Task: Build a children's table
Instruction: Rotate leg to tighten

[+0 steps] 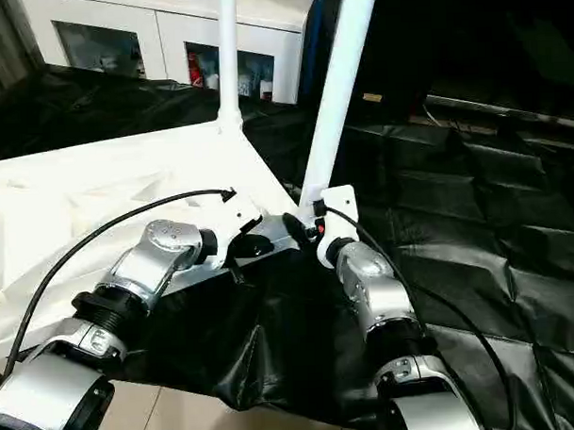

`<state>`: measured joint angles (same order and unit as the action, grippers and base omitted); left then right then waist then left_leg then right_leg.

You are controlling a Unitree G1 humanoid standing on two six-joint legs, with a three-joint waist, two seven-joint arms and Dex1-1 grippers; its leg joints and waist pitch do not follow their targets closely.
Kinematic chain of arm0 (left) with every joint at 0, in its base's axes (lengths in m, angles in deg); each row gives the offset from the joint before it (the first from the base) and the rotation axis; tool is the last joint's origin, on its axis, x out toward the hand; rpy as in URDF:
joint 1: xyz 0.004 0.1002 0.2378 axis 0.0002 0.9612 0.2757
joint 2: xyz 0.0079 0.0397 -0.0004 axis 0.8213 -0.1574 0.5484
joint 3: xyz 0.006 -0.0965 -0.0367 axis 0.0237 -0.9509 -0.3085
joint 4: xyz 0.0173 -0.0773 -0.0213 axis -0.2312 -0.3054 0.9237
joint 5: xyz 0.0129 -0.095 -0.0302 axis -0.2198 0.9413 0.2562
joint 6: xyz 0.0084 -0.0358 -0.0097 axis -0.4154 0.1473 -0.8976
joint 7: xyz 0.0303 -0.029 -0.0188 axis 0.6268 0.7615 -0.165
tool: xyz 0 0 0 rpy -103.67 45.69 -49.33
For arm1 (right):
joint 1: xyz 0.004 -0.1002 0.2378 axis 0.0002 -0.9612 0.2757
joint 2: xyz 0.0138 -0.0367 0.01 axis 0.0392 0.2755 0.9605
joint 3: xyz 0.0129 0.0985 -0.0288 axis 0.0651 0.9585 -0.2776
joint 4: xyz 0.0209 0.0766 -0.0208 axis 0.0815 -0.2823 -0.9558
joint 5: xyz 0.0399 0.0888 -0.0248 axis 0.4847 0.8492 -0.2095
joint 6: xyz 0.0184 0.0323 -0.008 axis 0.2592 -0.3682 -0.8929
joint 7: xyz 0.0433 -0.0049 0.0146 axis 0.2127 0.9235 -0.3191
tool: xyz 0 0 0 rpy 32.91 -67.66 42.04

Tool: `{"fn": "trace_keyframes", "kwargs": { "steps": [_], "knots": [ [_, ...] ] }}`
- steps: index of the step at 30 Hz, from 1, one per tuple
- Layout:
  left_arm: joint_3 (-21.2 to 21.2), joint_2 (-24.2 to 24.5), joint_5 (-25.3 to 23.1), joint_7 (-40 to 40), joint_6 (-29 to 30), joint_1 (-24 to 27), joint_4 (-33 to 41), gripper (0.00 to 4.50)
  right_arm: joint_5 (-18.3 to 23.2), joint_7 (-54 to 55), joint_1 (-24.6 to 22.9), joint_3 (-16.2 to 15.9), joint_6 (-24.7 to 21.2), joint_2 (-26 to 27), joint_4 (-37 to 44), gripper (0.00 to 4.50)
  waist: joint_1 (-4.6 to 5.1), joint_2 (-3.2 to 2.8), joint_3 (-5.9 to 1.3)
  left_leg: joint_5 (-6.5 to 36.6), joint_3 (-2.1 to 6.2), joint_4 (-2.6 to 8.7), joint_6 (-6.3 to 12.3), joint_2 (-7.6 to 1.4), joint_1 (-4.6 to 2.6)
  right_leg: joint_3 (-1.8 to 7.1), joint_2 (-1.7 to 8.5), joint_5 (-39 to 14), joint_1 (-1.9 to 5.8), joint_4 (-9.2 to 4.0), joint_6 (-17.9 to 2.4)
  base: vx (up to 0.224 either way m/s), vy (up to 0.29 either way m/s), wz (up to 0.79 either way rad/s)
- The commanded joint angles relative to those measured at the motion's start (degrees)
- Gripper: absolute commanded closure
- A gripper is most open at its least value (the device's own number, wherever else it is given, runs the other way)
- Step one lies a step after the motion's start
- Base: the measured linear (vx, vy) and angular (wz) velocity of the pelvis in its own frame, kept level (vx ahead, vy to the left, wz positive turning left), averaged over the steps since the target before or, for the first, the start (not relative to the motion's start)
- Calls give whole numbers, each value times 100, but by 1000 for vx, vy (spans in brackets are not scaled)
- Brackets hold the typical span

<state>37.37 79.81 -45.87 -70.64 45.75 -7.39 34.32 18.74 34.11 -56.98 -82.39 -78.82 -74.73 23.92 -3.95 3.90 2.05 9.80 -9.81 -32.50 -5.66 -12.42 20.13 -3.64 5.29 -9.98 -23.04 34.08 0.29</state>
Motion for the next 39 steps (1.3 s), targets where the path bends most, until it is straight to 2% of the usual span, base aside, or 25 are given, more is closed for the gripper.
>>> {"fn": "trace_keyframes", "kwargs": {
  "steps": [1,3,6,7,9,10,12,14,17,18,20,22,28,33,35,36,37,39],
  "knots": [
    [143,-101,72,-224,-85,18,-25,450,60,-731,-47,-401,-80,26,78,105,1,-45,-265,2107,0,429,0,-43,-4,178,236,-2310,191,-520,-730,0,0,0],
    [159,-8,99,-428,-133,52,30,450,106,-1287,-129,-501,-51,-201,279,105,-5,-38,-269,2000,-8,426,64,-47,14,183,238,-2132,212,-504,-788,0,0,0],
    [246,250,241,-1152,-352,175,231,450,82,-2251,-319,-752,60,-733,684,105,-46,-44,-300,1564,-36,392,224,-57,22,194,231,-1343,266,-424,-1038,0,0,0],
    [304,405,349,-1614,-449,260,392,450,66,-2575,-369,-800,130,-954,779,105,-52,-46,-308,1374,-43,382,277,-63,38,197,230,-1022,282,-378,-1146,0,0,0],
    [344,553,433,-1982,-422,327,555,450,170,-2973,-417,-829,55,-1151,905,105,-43,-54,-314,1213,-47,375,324,-60,52,191,214,-766,299,-341,-1242,0,0,0],
    [357,615,472,-2129,-386,354,628,450,223,-3154,-444,-849,10,-1237,981,105,-58,-70,-316,1125,-59,362,368,-78,16,192,223,-571,285,-322,-1379,0,0,0],
    [416,817,540,-2515,-344,427,825,450,319,-3638,-532,-952,-108,-1488,1227,105,-73,-74,-324,1004,-68,344,417,-88,7,198,216,-240,294,-273,-1527,0,0,0],
    [448,993,582,-2808,-314,480,953,450,347,-4009,-600,-1038,-187,-1687,1423,105,-98,-83,-311,1017,-69,348,441,-89,-2,192,202,-188,306,-263,-1549,0,0,0],
    [459,1218,622,-3084,-313,532,1065,450,348,-4314,-633,-1136,-259,-1893,1564,105,-127,-93,-297,1204,-82,361,360,-102,-26,189,210,-465,286,-286,-1540,0,0,0],
    [453,1271,621,-3127,-327,542,1078,450,340,-4372,-625,-1154,-282,-1921,1559,105,-127,-69,-284,1301,-88,368,304,-104,-25,190,210,-638,277,-302,-1501,0,0,0],
    [429,1334,610,-3153,-345,554,1089,450,312,-4484,-613,-1186,-296,-1952,1548,105,-128,-82,-279,1429,-79,379,222,-109,-18,195,233,-885,273,-317,-1439,0,0,0],
    [413,1360,595,-3140,-344,565,1110,450,322,-4474,-602,-1179,-294,-1933,1523,131,-122,-78,-286,1454,-73,378,155,-102,-24,201,237,-984,266,-326,-1376,0,0,0],
    [395,1376,639,-3097,-297,609,1198,450,423,-4426,-631,-1174,-488,-1802,1633,169,-112,-70,-303,1194,-76,360,200,-88,-9,197,219,-622,285,-283,-1419,0,0,0],
    [381,1300,619,-2901,-283,611,1168,450,327,-4168,-735,-1195,-515,-1692,1652,172,-116,-69,-297,1258,-74,365,171,-87,-9,197,230,-777,282,-298,-1386,0,0,0],
    [296,1142,532,-2452,-247,535,985,450,53,-3432,-671,-1134,-512,-1526,1345,173,-91,-77,-278,1354,-73,375,86,-80,-9,203,226,-991,254,-321,-1318,0,0,0],
    [248,1034,492,-2191,-211,481,869,450,-32,-2975,-617,-1048,-560,-1393,1140,173,-75,-64,-254,1531,-73,387,2,-59,-13,201,227,-1361,251,-367,-1228,0,0,0],
    [206,920,452,-1934,-189,421,750,450,-64,-2542,-566,-937,-610,-1243,955,174,-61,-64,-255,1730,-54,398,-75,-60,-31,197,248,-1833,241,-406,-1087,0,0,0],
    [149,690,385,-1463,-166,305,526,450,37,-1963,-490,-690,-724,-953,737,175,-51,-63,-257,1842,-38,398,-119,-58,-48,198,250,-2158,211,-446,-939,0,0,0]
  ]
}}
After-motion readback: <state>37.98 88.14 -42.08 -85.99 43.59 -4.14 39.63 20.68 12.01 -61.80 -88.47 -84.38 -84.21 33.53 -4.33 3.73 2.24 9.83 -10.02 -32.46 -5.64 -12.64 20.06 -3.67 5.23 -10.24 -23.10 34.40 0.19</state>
